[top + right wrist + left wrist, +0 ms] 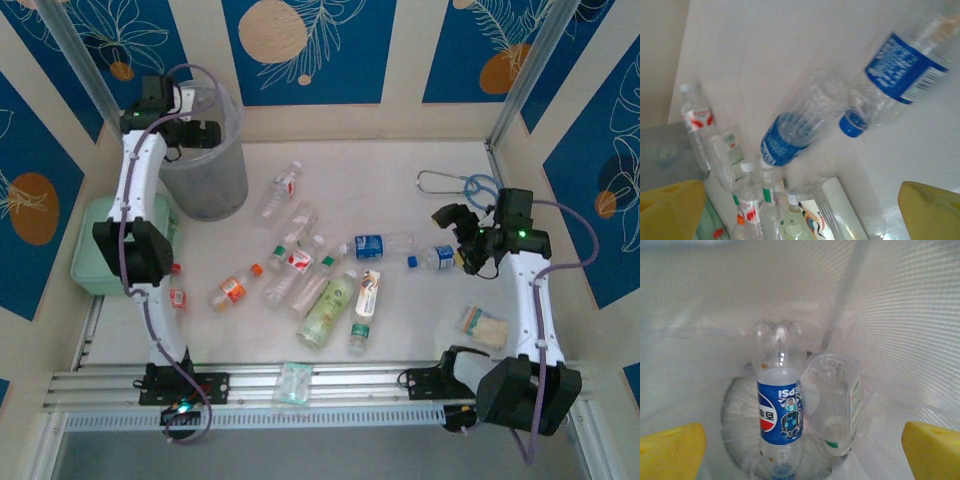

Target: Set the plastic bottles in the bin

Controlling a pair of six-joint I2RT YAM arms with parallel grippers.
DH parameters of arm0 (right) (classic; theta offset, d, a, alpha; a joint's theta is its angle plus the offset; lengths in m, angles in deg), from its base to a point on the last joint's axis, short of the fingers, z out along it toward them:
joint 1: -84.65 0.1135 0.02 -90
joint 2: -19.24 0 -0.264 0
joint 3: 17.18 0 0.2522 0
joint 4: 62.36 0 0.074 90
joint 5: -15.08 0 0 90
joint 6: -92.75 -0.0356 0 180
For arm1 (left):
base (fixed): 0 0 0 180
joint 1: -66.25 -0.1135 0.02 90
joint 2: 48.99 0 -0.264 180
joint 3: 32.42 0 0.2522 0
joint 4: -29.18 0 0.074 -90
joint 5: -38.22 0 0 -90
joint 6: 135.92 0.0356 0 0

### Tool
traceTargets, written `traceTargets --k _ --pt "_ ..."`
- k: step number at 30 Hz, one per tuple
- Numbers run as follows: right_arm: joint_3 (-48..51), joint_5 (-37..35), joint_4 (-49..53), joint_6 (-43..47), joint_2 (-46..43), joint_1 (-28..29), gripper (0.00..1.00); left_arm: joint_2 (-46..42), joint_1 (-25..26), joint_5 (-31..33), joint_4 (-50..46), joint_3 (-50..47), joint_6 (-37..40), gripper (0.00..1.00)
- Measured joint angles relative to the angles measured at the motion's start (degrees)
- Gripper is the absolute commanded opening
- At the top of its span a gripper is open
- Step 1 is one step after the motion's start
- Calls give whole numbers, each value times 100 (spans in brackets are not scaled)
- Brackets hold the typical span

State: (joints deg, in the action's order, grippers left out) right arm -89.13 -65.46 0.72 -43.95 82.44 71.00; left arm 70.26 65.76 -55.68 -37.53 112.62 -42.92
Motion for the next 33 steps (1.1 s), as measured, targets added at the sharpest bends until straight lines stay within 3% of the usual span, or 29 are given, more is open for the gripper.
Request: traceTargets --k 9,14,19,24,33 --pt "348 -439 -133 -1104 304 -144 99 -1403 66 37 197 -446 42 100" --pt "348 -627 -258 -1075 986 -413 99 -2483 232 -155 664 -1652 -175 100" --pt "369 -629 -511 -966 1451 -514 99 -3469 1008 -374 1318 -3368 -448 100" --pt "361 -625 -826 -791 1945 -671 99 -3832 1672 -1235 2192 -4878 -870 100" --pt "173 -560 -1178 -623 3008 -750 99 -4350 2507 -1550 3128 -6540 -1491 100"
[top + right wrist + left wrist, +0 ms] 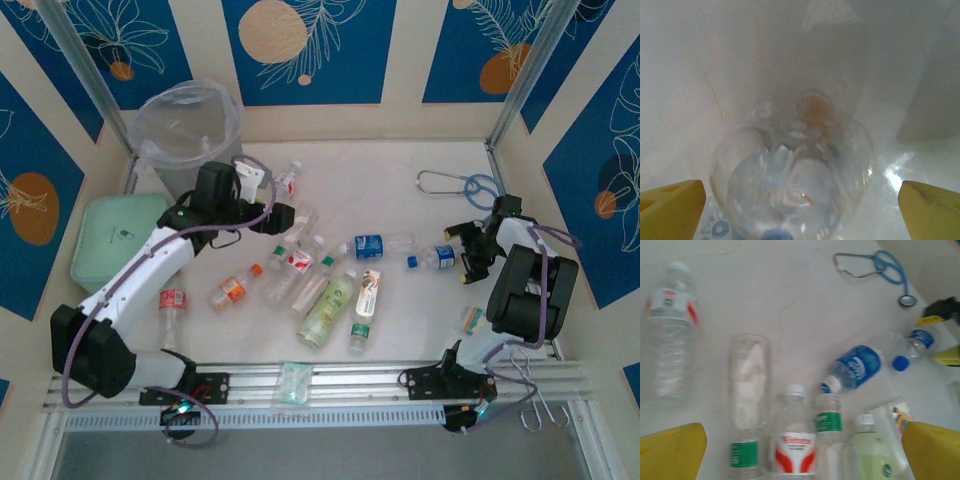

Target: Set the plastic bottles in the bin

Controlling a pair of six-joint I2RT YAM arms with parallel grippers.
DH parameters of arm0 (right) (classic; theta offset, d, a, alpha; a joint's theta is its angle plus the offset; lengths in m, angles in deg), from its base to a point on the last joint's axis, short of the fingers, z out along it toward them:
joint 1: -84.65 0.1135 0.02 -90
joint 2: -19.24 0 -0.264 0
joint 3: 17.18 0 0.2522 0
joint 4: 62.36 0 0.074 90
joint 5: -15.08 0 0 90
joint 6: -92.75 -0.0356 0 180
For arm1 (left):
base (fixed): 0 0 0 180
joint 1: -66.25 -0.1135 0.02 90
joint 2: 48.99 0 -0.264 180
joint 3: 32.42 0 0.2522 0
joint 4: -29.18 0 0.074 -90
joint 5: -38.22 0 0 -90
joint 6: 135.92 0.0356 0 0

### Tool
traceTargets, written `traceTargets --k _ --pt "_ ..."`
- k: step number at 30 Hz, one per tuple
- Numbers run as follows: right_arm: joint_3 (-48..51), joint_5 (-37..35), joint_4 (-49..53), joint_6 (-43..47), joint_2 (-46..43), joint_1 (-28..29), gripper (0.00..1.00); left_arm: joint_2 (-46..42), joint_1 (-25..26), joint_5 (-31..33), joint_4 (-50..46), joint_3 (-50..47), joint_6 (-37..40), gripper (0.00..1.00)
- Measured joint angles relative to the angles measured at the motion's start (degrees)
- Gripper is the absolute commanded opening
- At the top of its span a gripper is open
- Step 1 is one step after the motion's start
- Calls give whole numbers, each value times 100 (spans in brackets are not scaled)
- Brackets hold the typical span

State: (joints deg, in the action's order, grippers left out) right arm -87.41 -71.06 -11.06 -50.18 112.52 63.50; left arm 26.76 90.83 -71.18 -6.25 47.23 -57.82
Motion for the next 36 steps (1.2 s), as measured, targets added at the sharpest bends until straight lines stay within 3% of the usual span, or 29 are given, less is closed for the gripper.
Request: traceTargets --k 8,19,24,30,36 --pt "-9 -11 -208 22 190 -63 90 -146 321 -116 514 -238 -310 100" --pt "-15 -92 -170 149 98 -232 63 -129 417 -247 835 -339 -494 100" --pt "-61 -109 -4 376 -481 -345 58 -15 485 -400 1029 -339 -629 100" --pt "-199 94 199 726 -1303 -308 45 210 623 -634 1294 -313 -824 100" --pt "-442 977 240 1637 -2039 352 39 922 1126 -813 1147 433 -713 100"
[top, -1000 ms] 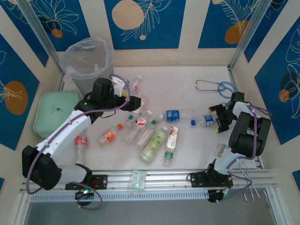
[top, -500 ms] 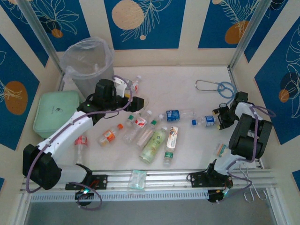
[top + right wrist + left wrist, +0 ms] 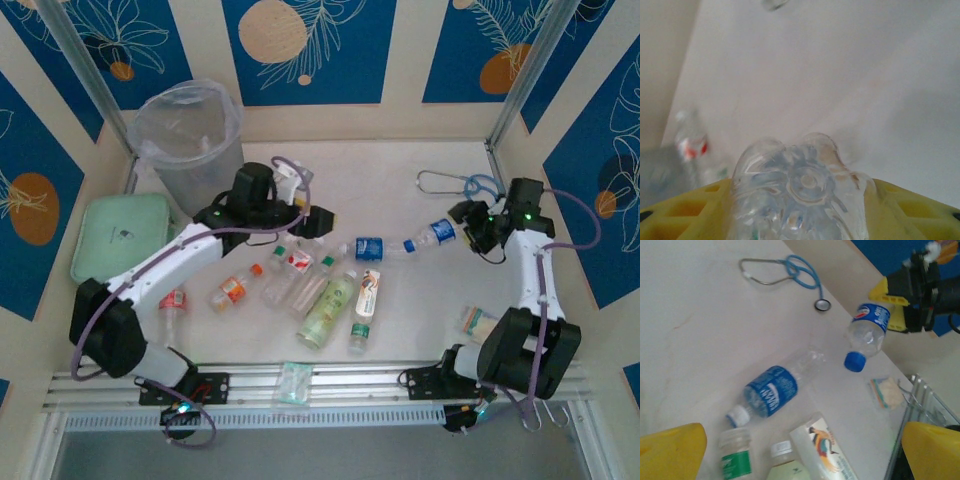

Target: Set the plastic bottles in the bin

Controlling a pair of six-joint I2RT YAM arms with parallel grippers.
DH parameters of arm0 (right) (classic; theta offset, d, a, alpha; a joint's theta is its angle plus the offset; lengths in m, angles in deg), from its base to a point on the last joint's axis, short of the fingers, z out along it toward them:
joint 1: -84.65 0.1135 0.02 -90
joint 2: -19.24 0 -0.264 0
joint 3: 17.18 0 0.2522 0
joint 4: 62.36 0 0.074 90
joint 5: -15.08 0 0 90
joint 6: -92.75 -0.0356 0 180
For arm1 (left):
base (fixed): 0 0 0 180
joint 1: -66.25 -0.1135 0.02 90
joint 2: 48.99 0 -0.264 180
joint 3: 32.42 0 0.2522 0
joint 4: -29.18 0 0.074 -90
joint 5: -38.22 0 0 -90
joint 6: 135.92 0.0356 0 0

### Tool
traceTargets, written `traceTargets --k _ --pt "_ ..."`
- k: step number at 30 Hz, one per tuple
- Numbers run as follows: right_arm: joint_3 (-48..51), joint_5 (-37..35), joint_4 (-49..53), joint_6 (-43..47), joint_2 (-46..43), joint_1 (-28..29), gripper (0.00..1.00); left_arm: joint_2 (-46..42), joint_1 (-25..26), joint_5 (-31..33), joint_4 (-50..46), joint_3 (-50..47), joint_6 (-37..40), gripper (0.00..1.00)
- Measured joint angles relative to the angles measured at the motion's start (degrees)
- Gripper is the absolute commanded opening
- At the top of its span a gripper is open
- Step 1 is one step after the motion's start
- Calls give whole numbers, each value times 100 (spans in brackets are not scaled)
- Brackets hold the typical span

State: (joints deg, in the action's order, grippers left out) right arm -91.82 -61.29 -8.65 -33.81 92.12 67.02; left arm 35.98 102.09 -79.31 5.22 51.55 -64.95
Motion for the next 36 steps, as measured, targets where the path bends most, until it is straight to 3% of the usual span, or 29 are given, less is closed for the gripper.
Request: traceTargets --k 6,11,16,23,29,33,36 --pt "-728 577 232 868 -9 1174 38 428 350 -529 431 74 -188 100" --pt "-1263 566 433 1377 243 2166 37 782 551 -890 920 149 -625 100" --pt "-1322 595 450 1523 415 2614 37 951 721 -1073 1309 166 -920 97" --pt "-1327 688 385 1534 439 2756 37 1204 870 -1165 1515 258 -1108 83" --pt "-1327 813 203 1475 439 2780 38 1298 866 -1104 1486 271 -1108 56" --pt "-1327 802 144 1469 448 2780 51 1305 863 -1060 1480 313 -1104 46" --pt "-1327 802 122 1456 448 2780 71 1305 863 -1016 1397 358 -1088 42"
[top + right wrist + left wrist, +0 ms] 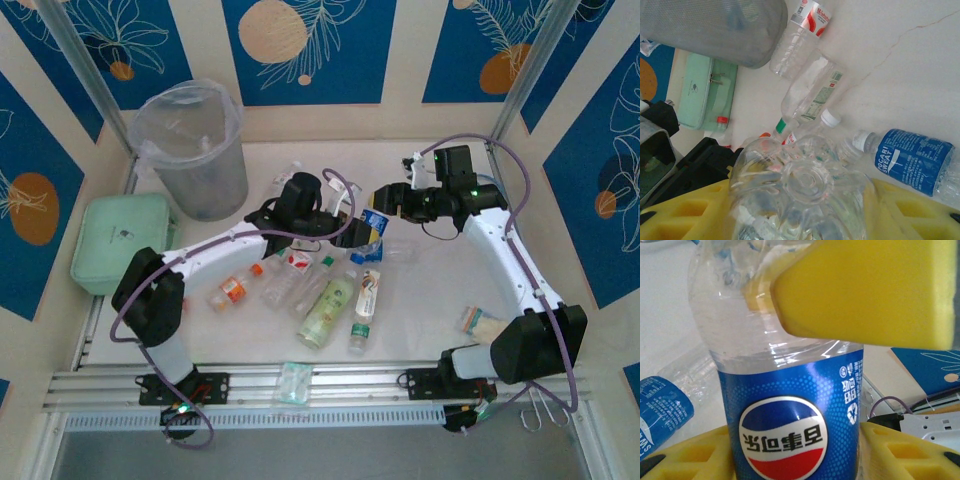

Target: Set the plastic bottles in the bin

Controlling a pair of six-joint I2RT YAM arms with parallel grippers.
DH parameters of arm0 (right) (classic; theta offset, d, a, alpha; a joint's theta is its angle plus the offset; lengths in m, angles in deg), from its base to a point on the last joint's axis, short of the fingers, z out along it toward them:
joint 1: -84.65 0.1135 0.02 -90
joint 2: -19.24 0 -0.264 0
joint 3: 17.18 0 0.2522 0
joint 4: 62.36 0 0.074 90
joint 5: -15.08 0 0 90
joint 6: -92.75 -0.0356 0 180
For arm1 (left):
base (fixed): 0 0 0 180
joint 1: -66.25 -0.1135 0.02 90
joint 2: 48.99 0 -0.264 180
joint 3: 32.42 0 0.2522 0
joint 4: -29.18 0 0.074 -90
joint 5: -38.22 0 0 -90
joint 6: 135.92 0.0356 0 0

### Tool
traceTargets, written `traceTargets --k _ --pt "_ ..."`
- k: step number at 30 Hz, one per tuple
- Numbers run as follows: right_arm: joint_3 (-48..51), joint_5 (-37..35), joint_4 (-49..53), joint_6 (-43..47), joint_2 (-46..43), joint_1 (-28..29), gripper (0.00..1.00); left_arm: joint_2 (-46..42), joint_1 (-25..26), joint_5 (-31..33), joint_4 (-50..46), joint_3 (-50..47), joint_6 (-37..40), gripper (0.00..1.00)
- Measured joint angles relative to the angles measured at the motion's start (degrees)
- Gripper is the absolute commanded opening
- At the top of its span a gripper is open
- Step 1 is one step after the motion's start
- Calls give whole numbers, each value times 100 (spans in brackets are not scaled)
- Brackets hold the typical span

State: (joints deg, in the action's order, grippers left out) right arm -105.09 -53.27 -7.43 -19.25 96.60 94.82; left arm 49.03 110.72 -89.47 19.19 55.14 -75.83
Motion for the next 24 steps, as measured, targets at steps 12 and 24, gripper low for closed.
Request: traceTargets --k 12,24 --pt "146 249 210 -2 -503 -575 99 24 -11 275 -372 238 225 33" --pt "647 59 223 -179 -1084 -1119 99 181 -501 1449 -2918 3014 1827 28"
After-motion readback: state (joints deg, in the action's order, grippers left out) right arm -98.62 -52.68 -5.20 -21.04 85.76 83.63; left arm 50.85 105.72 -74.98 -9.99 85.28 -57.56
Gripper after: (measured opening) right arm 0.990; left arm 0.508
